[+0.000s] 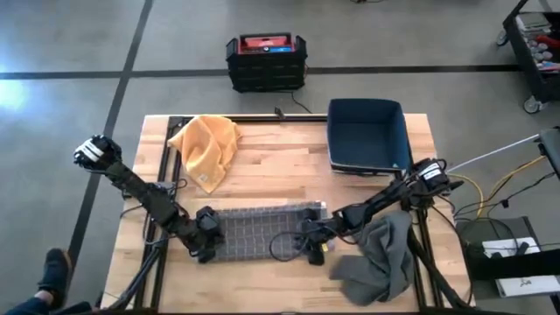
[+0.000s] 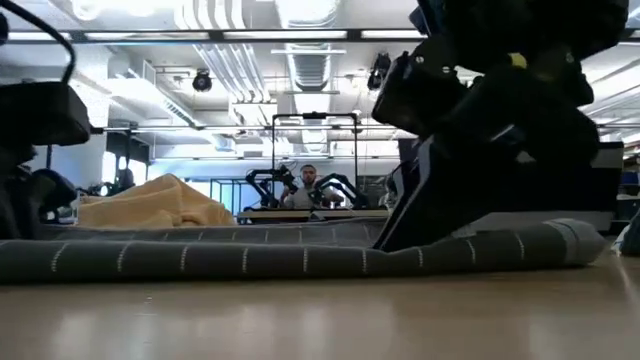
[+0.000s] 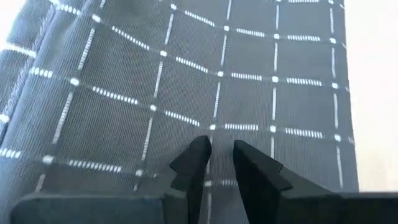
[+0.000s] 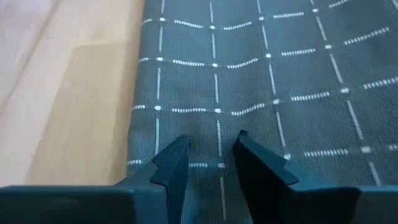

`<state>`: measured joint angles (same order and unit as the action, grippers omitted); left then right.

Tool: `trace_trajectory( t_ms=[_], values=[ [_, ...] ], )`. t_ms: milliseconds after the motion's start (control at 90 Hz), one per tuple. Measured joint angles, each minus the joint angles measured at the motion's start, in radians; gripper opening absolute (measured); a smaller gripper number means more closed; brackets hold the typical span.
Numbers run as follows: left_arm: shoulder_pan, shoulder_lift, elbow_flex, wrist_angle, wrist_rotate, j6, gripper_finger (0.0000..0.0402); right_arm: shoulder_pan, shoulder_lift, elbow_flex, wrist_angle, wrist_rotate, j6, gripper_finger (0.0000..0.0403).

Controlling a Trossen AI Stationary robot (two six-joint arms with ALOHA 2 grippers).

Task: Fold towel
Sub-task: Fold the gray patterned kitchen towel

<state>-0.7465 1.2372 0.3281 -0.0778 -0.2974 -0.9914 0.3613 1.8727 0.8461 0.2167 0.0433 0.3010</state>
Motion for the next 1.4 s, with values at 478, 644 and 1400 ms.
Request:
trace_trajectory(
  t_ms=[478, 644, 1400],
  values=[
    [-0.013, -0.014, 0.167, -0.038, -0.099, 0.036, 0.0074, -0.027, -0.362, 0.095, -0.619, 0.003, 0.297, 0.0159],
    [-0.012, 0.006, 0.196, -0.035, -0.162, 0.086, 0.0074, -0.025, -0.465, -0.022, -0.656, 0.052, 0.573, 0.0224],
    [-0.01, 0.169, 0.199, 0.051, -0.157, 0.091, 0.0074, -0.015, -0.297, -0.295, -0.075, 0.057, 0.984, 0.0261]
  ],
)
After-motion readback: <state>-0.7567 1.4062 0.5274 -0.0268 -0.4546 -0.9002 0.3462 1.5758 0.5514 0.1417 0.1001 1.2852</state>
